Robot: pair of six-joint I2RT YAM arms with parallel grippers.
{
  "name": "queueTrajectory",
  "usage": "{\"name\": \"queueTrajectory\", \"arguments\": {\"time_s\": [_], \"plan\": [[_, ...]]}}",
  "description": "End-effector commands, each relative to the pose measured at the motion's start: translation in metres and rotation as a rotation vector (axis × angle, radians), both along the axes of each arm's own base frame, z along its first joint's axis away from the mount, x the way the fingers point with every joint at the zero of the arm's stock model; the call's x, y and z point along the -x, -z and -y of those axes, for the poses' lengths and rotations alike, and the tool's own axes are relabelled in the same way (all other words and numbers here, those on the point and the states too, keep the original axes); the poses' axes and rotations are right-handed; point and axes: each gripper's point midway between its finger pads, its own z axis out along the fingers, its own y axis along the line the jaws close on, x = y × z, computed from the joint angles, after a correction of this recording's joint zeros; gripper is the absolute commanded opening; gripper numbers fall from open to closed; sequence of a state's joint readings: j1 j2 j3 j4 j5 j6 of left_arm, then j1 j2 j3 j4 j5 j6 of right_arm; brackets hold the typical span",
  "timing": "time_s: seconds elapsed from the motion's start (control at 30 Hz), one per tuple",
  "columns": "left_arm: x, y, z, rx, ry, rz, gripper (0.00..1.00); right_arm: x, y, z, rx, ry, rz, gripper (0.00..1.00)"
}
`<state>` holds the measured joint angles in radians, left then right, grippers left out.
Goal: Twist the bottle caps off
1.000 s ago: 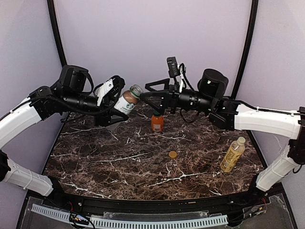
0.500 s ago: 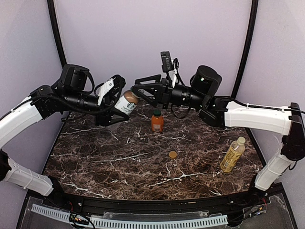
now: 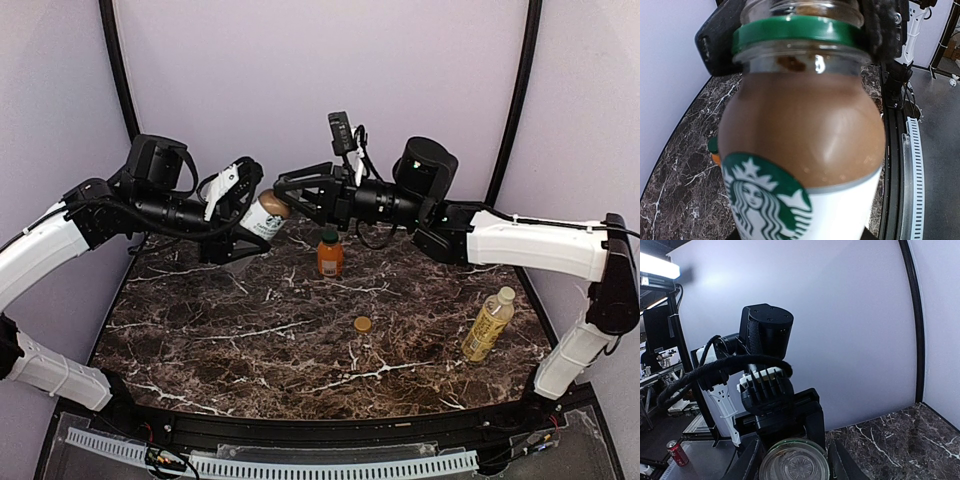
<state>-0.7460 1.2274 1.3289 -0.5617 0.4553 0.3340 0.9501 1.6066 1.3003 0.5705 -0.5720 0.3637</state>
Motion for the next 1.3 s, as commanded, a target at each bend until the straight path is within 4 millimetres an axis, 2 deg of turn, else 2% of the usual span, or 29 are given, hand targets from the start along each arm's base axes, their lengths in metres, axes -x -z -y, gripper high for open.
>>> {"name": "queueTrajectory", "arguments": {"time_s": [0.0,0.03,0.1,0.17,0.2,0.27,0.4,0.5,0.6,0.67,0.73,0.83,0.9,0.97,1.13,1.27], "plan": [[0.003,-0.01,0.0,0.017,0.008,0.002,0.36,0.002,-0.003,-0.006,0.019,-0.008,0.018,0.08],[0.002,-0.01,0.0,0.016,0.006,0.004,0.36,0.002,-0.004,-0.005,0.021,-0.007,0.021,0.01],[0.002,-0.008,0.0,0.013,0.004,0.004,0.43,0.004,-0.006,-0.003,0.022,-0.004,0.031,0.0],[0.002,-0.007,-0.001,0.01,-0.003,0.005,0.72,0.005,-0.01,0.0,0.028,0.003,0.044,0.0],[0.001,-0.006,-0.002,0.009,-0.012,0.003,0.92,0.006,-0.011,0.002,0.035,0.01,0.049,0.0],[-0.004,-0.004,-0.004,0.002,-0.042,0.013,0.98,0.004,-0.014,0.006,0.055,0.038,0.058,0.0],[-0.014,-0.002,-0.012,-0.025,-0.103,0.062,0.99,-0.015,-0.012,0.021,0.148,0.18,0.074,0.0],[-0.019,0.002,-0.018,-0.047,-0.135,0.093,0.99,-0.045,-0.006,0.05,0.256,0.375,0.07,0.0],[-0.018,0.003,-0.022,-0.053,-0.14,0.106,0.99,-0.09,0.012,0.105,0.405,0.629,0.037,0.0],[-0.017,0.006,-0.023,-0.055,-0.136,0.105,0.99,-0.127,0.033,0.158,0.524,0.876,0.029,0.0],[-0.015,0.008,-0.023,-0.057,-0.135,0.104,0.99,-0.155,0.053,0.212,0.624,1.061,0.034,0.0],[-0.015,0.009,-0.025,-0.06,-0.135,0.106,0.99,-0.183,0.087,0.272,0.708,1.195,-0.018,0.0],[-0.014,0.01,-0.025,-0.063,-0.134,0.109,0.99,-0.196,0.108,0.301,0.722,1.232,-0.067,0.0],[-0.015,0.01,-0.025,-0.065,-0.134,0.109,0.99,-0.205,0.127,0.322,0.713,1.246,-0.084,0.0],[-0.015,0.013,-0.025,-0.072,-0.133,0.108,0.99,-0.22,0.173,0.358,0.674,1.279,-0.147,0.0],[-0.016,0.013,-0.024,-0.073,-0.13,0.106,0.99,-0.226,0.206,0.376,0.667,1.283,-0.229,0.0]]}}
